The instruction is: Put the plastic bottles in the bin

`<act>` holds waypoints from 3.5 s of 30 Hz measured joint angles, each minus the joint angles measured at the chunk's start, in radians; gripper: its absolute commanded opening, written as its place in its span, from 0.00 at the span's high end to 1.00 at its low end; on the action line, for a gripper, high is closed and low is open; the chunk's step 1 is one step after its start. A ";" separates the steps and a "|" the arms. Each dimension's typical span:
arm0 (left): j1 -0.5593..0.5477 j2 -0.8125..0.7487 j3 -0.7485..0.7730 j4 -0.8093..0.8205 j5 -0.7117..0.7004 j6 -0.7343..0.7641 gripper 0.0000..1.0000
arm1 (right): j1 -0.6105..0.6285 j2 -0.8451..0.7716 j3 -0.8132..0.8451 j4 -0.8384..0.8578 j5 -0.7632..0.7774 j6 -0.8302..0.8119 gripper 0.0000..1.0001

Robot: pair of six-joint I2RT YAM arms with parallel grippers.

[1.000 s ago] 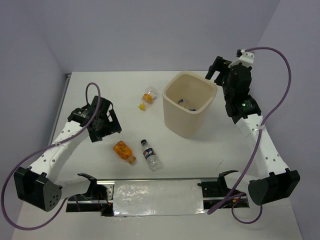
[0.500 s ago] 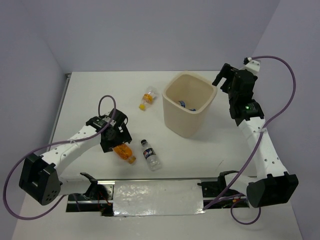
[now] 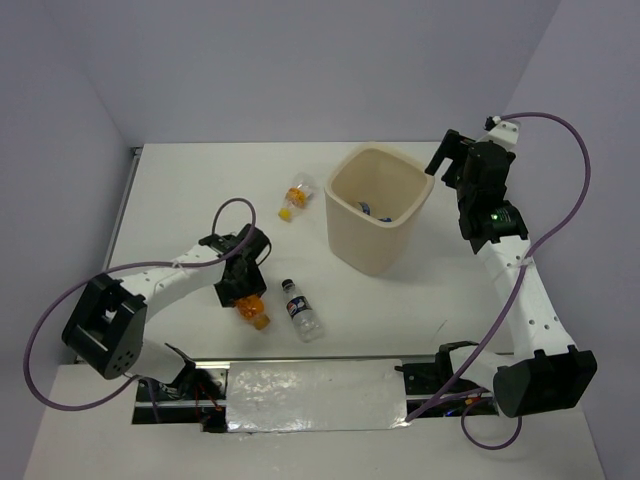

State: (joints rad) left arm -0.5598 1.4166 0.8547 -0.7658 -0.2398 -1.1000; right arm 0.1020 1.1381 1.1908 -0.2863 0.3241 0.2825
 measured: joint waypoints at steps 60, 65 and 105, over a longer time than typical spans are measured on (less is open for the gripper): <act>-0.126 0.534 1.379 0.387 0.201 0.599 0.01 | -0.103 -0.400 -0.250 0.042 -0.137 -0.094 0.00; -0.019 0.378 1.205 0.395 0.204 0.589 0.01 | 0.072 -0.301 -0.045 0.023 -0.114 -0.198 0.00; 0.375 -0.328 0.182 0.152 -0.087 0.389 0.01 | 1.007 0.435 -0.115 -0.014 -0.203 -0.322 0.00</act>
State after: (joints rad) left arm -0.1844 1.0882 1.0367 -0.6136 -0.3267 -0.7113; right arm 1.1088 1.5730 1.0756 -0.3004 0.1207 -0.0399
